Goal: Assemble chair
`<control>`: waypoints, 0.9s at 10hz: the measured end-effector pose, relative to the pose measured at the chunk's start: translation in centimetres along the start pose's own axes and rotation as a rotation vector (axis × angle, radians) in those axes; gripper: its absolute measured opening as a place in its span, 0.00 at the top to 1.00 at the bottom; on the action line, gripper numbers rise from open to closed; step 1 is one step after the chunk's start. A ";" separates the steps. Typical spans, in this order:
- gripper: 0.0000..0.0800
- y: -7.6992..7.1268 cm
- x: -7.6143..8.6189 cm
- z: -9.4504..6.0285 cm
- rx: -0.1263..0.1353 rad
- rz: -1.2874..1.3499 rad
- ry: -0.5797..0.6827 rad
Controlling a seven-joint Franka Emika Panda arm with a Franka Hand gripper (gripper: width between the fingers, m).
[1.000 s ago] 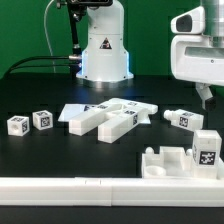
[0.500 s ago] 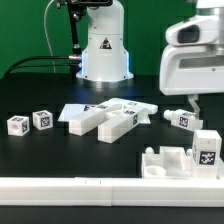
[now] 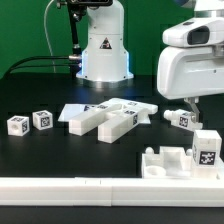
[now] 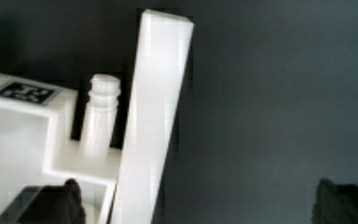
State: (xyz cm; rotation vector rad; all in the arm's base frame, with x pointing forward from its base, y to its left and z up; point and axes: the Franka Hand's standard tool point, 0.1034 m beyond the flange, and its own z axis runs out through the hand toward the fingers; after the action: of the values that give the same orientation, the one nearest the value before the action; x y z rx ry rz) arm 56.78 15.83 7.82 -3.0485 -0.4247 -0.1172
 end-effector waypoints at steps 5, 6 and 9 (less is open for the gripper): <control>0.19 -4.6 -7.7 1.9 -0.039 -0.247 -0.031; 0.19 -4.3 -7.9 2.0 -0.038 -0.238 -0.046; 0.19 -4.9 -8.8 2.3 -0.034 -0.160 -0.096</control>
Offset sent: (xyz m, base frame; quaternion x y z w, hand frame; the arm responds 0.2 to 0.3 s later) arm -0.1000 0.0333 -0.0119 -0.1040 -0.0071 -0.1746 0.9791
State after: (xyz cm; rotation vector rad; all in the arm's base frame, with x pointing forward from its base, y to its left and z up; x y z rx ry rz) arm 47.14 18.31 5.05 -3.0581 -0.6803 0.0145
